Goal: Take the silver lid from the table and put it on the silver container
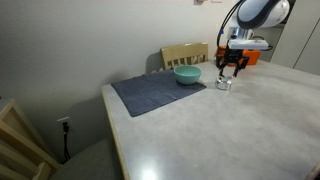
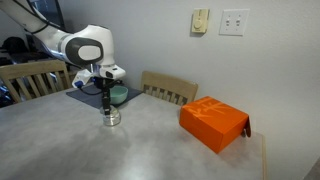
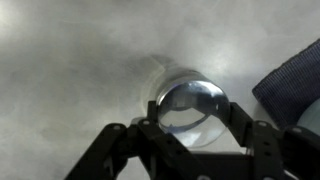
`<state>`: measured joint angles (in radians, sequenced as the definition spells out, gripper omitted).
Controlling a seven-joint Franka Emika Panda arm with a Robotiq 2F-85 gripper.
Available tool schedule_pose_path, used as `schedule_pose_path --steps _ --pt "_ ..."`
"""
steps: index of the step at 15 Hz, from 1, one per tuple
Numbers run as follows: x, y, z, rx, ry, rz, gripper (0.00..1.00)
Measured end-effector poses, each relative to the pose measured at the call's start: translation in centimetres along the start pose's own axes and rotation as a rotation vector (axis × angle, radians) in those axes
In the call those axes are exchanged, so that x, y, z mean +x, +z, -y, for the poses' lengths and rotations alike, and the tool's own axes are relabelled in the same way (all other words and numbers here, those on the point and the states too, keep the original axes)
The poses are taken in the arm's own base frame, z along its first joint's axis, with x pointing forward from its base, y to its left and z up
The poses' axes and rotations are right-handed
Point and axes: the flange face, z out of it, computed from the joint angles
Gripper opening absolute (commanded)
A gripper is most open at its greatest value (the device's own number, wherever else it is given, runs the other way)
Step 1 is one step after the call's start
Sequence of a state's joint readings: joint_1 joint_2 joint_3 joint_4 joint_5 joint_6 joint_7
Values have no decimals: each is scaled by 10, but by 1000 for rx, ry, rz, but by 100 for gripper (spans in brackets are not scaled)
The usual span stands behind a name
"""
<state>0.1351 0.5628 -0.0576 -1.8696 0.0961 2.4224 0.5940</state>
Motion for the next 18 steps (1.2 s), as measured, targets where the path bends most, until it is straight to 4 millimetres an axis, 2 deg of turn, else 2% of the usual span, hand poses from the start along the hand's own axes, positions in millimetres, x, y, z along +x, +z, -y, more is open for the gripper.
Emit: schedule_pose_path --steps 11,18 --pt "6 -9 8 13 -4 -21 44" --pt "16 5 10 3 1 -20 44"
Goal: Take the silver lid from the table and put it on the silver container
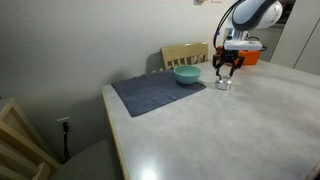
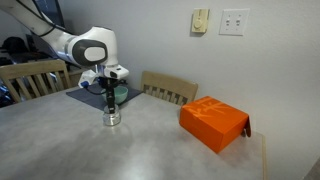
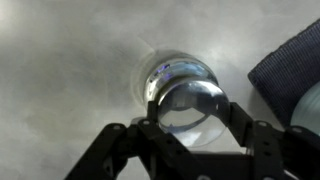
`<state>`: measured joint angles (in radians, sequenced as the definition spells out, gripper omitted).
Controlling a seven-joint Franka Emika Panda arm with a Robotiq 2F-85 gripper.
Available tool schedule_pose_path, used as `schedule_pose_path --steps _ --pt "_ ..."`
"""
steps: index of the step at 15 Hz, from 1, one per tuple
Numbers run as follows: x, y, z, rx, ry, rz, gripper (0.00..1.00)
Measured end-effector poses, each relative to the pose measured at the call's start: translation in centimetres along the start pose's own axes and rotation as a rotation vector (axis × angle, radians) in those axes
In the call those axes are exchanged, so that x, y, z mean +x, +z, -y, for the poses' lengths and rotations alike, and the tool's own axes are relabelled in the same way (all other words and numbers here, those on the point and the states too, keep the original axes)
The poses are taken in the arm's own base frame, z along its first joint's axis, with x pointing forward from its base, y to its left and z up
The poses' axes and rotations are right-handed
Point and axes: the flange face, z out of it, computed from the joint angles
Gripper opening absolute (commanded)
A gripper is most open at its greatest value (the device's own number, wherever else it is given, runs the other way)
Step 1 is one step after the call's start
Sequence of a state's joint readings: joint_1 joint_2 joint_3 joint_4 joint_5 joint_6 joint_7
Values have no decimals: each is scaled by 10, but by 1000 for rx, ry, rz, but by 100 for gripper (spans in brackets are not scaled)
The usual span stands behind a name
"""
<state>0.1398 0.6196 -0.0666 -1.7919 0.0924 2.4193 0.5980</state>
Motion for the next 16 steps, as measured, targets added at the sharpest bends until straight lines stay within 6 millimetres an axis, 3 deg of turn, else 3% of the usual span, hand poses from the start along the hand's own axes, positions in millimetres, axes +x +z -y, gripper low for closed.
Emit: schedule_pose_path --steps 5,16 --pt "6 0 4 0 0 -2 44" --pt "1 1 7 -7 30 14 44"
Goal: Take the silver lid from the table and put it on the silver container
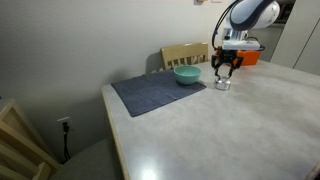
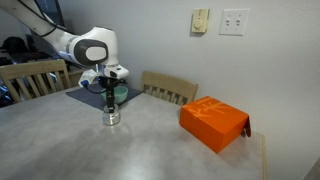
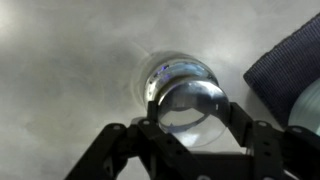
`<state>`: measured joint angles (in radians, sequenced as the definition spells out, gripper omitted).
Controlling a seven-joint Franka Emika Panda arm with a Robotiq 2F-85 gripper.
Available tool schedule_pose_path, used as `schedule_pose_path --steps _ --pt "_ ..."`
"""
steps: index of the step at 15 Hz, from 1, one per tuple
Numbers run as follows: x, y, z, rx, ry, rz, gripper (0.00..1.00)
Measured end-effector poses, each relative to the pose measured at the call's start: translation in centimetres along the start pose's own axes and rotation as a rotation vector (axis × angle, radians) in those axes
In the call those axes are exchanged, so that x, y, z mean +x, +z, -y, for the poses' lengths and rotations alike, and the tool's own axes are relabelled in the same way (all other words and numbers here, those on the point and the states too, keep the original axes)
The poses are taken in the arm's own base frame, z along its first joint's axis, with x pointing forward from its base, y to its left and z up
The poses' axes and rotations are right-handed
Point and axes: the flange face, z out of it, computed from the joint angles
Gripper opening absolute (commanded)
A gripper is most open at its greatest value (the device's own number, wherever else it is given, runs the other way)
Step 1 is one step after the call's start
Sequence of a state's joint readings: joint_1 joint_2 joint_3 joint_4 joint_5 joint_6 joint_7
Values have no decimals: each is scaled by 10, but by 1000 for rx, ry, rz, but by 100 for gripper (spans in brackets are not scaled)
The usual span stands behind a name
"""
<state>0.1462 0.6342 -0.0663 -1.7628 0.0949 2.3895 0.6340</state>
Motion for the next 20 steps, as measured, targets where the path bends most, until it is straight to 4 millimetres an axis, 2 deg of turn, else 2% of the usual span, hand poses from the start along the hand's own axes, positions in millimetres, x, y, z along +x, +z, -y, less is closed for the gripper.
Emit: schedule_pose_path --steps 10,20 --pt "-8 2 2 -18 61 25 44" --pt "-29 7 -16 -58 116 72 44"
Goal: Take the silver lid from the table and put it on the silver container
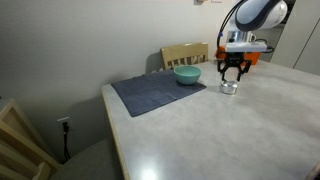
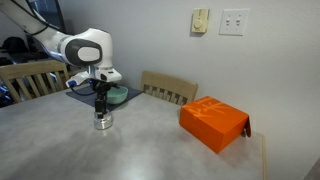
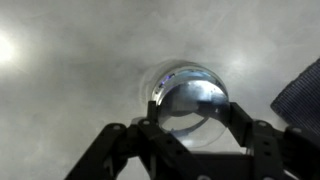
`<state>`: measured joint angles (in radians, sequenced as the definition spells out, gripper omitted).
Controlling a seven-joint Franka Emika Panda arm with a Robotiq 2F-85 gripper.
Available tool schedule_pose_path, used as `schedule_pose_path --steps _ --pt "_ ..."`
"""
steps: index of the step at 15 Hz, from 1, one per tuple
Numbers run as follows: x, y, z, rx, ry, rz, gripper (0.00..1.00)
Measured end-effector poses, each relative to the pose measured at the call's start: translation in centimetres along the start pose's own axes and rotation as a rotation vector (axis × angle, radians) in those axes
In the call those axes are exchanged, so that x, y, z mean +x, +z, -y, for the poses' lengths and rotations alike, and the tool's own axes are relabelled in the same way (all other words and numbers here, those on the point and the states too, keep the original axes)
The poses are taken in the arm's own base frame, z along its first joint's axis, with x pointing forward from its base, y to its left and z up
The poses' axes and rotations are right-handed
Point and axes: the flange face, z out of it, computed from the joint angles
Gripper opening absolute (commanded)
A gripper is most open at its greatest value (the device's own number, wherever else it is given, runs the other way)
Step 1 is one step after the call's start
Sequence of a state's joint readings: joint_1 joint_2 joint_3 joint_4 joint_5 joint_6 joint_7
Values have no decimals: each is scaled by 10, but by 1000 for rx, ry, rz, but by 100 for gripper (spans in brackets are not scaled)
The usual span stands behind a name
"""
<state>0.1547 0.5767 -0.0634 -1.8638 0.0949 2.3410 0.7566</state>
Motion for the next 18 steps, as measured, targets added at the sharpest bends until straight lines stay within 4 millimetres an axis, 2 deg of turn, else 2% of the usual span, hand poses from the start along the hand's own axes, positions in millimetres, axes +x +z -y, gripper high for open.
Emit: schedule_pose_path --steps 9,18 --pt "-3 5 -4 -9 -13 5 44" --pt "3 4 6 40 -69 -113 44"
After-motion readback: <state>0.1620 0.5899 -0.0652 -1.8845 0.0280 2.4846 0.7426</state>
